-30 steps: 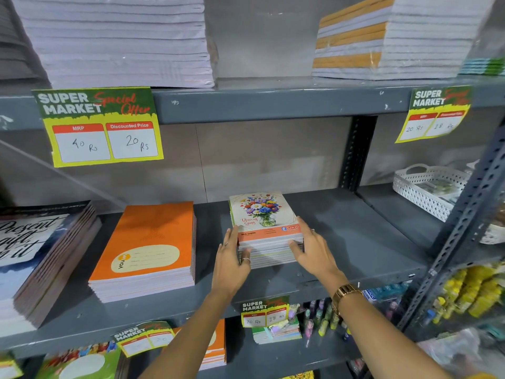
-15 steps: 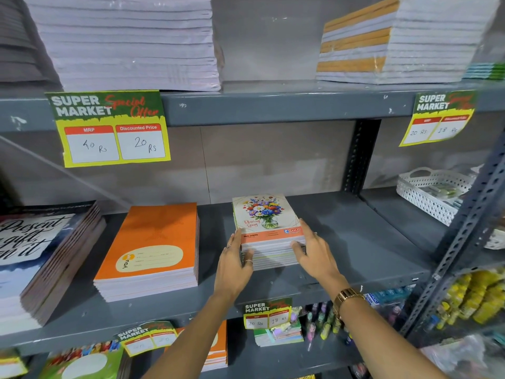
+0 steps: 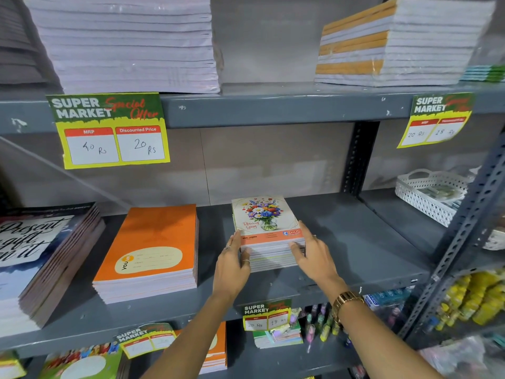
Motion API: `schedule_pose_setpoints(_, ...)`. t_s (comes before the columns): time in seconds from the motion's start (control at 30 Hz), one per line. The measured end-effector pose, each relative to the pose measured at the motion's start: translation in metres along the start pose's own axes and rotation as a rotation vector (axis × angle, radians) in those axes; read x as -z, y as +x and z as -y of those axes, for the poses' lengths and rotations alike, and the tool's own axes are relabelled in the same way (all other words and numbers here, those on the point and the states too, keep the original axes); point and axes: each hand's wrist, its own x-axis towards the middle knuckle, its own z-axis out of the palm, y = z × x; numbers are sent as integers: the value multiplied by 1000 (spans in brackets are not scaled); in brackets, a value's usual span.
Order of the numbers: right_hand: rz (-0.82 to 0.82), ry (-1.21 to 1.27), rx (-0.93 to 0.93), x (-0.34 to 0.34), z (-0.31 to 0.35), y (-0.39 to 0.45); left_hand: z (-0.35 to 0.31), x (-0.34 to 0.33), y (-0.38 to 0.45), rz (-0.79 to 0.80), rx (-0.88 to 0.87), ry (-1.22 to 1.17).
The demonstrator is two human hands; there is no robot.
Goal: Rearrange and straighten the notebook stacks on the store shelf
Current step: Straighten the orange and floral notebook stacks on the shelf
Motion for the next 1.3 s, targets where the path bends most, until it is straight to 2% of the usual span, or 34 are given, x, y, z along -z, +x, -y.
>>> schedule_pose_setpoints(0.27,-20,-46,83,-3,-1,-2,-3,1,1,-40,-18,68)
schedule_pose_setpoints(0.57,-42,-63,61,-8,-3,0,-4,1,6,-37,-14,80)
schedule_pose_setpoints(0.77,-151,-279,286,-15,-4,1,-8,2,8,15,-119,232)
schedule_pose_setpoints(0.87,-129,-365,357,-15,4,3,-10,1,10,28,-145,288)
schedule_pose_setpoints(1.13,-190,-391,387,-14,-3,2,-15,3,11,102,-163,376)
schedule_pose_setpoints(1.3,-182,-386,367,-16,-2,4,-15,4,9,85,-165,384)
